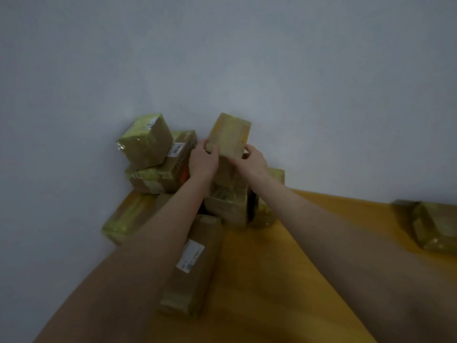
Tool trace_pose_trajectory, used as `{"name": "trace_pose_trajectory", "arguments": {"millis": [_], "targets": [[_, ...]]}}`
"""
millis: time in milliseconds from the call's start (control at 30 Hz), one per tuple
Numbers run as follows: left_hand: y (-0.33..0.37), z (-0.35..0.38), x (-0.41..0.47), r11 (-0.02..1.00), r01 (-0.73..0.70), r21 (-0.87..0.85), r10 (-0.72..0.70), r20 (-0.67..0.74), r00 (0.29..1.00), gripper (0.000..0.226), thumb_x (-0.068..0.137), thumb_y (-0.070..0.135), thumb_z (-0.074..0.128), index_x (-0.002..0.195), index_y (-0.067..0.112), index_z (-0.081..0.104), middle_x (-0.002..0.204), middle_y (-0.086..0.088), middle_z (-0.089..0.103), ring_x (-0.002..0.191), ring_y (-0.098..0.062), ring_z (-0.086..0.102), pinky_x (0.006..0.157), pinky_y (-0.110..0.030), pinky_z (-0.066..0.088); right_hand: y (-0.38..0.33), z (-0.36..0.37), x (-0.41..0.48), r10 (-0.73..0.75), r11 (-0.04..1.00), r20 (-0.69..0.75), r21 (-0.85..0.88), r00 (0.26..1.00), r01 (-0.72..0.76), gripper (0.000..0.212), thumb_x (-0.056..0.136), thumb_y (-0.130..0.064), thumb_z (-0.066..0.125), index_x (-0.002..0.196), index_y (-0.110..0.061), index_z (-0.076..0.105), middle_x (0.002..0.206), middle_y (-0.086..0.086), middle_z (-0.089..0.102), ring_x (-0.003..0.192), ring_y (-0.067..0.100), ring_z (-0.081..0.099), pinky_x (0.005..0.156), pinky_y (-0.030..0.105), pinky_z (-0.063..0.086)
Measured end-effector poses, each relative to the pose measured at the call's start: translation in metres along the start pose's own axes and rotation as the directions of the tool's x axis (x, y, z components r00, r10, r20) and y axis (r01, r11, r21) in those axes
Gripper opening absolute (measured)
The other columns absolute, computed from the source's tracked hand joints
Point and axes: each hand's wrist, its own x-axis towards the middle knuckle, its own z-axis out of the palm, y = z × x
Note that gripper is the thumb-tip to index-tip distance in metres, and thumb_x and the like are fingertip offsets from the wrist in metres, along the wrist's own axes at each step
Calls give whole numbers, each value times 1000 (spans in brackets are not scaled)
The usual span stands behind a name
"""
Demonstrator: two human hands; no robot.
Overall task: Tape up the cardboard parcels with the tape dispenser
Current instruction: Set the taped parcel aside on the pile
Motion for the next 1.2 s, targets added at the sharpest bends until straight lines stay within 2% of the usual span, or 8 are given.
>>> {"name": "trace_pose_trajectory", "arguments": {"millis": [200,267,367,500,767,967,1133,1200], "targets": [[-17,-3,10,964,53,262,-66,43,997,57,96,24,47,149,16,28,149,-15,31,134,-32,34,106,-39,32,17,9,2,41,995,133,-98,990,-28,73,85,-27,69,149,-20,34,142,4,49,126,23,48,92,30,44],[-7,0,5,938,-64,341,78,-27,997,58,92,23,52,146,14,31,145,-16,32,134,-32,31,107,-39,31,21,-4,0,62,990,72,-133,995,-52,72,86,-29,68,148,-18,34,145,7,46,127,25,47,93,31,44],[22,20,-8,859,-307,410,359,-53,932,48,88,17,54,134,9,44,135,-15,43,127,-30,38,105,-39,35,29,-38,-4,90,977,-16,-190,996,-92,65,88,-26,64,146,-18,37,143,9,46,123,26,50,95,34,46],[57,76,-36,852,-414,319,413,75,908,47,89,15,54,135,15,44,138,-9,40,126,-24,39,100,-34,38,48,-98,-17,102,958,-130,-253,986,-132,61,86,-26,65,141,-16,42,140,8,48,122,25,50,93,34,45],[94,233,-134,868,-419,266,263,470,843,51,90,22,57,138,17,41,141,-9,35,129,-26,37,100,-35,39,123,-277,-59,150,860,-411,-395,899,-324,51,89,-24,61,137,-17,46,138,11,48,119,29,52,92,39,50],[133,350,-219,959,-228,168,102,546,831,59,90,27,60,142,12,36,143,-12,36,124,-27,46,97,-33,40,202,-415,-93,268,800,-458,-384,848,-460,53,89,-25,62,137,-16,44,139,14,41,125,34,46,104,41,41],[155,419,-277,984,-36,177,-79,600,796,81,92,37,59,151,8,12,157,-11,18,142,-28,24,109,-36,29,253,-504,-110,401,777,-453,-291,796,-558,68,89,-26,64,145,-7,31,148,18,30,130,36,41,103,44,41],[160,435,-282,984,26,177,-128,596,793,86,91,37,60,152,9,6,159,-11,13,144,-28,20,111,-37,27,266,-527,-108,451,788,-390,-247,803,-563,68,87,-28,68,141,-3,35,144,18,38,128,35,44,102,42,41]]}}
